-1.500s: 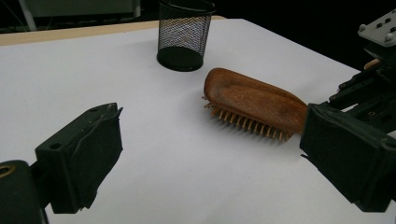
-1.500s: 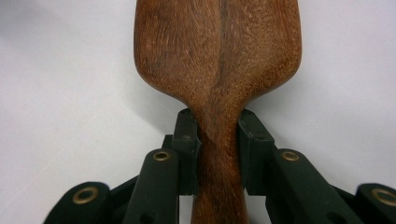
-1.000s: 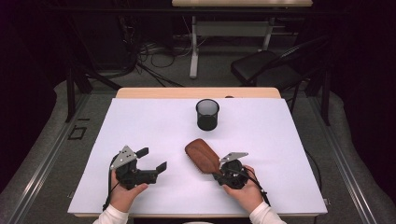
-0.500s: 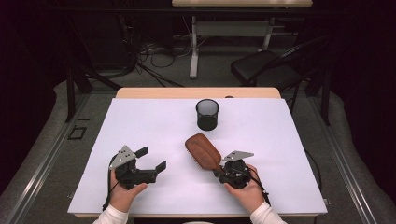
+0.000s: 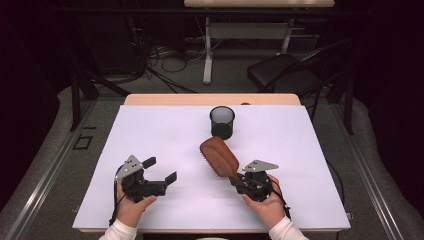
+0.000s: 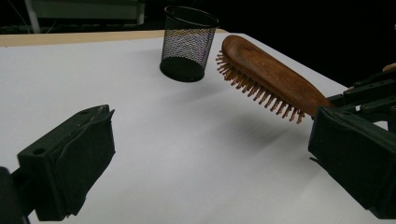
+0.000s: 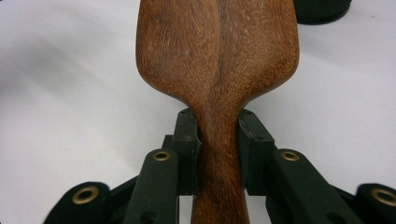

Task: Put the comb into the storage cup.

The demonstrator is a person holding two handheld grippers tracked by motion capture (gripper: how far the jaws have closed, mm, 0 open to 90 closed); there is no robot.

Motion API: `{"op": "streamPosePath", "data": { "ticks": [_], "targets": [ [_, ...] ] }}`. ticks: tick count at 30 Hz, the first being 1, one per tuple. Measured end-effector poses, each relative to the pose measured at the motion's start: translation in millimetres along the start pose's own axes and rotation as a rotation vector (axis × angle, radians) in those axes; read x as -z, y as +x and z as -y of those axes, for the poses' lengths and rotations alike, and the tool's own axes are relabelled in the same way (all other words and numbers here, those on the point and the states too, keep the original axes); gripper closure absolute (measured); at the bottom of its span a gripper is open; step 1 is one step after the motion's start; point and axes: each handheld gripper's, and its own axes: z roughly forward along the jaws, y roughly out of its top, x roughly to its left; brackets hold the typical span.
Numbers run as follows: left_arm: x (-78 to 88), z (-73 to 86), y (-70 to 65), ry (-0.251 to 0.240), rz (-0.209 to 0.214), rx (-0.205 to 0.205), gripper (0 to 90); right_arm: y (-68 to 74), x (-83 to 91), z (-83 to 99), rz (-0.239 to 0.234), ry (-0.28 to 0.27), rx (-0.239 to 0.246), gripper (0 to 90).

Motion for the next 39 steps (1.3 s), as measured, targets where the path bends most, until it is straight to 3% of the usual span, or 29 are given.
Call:
{"op": "streamPosePath", "data": {
  "ticks": [7, 12, 22, 29, 39],
  "targets": [
    [2.2, -2.0, 1.2, -0.011, -0.006, 0.029, 0.4, 0.1, 5.6, -1.2, 0.015, -0.043, -0.002, 71.9],
    [3.1, -3.5, 1.8, -0.015, 0.019, 0.060, 0.6, 0.4, 9.2, -2.7, 0.018, -0.071, 0.011, 71.8],
    [4.7, -9.4, -0.8, -0.010, 0.036, 0.057, 1.1, 3.6, 16.5, -6.3, 0.030, -0.116, 0.026, 71.8],
    [4.7, -13.5, 0.4, 0.011, 0.067, 0.108, 2.6, 3.2, 23.7, -10.1, 0.036, -0.165, 0.019, 71.9],
    [4.9, -21.7, -1.9, 0.034, 0.062, 0.105, 2.6, 3.8, 28.3, -12.0, 0.039, -0.191, 0.017, 71.9]
  ]
}}
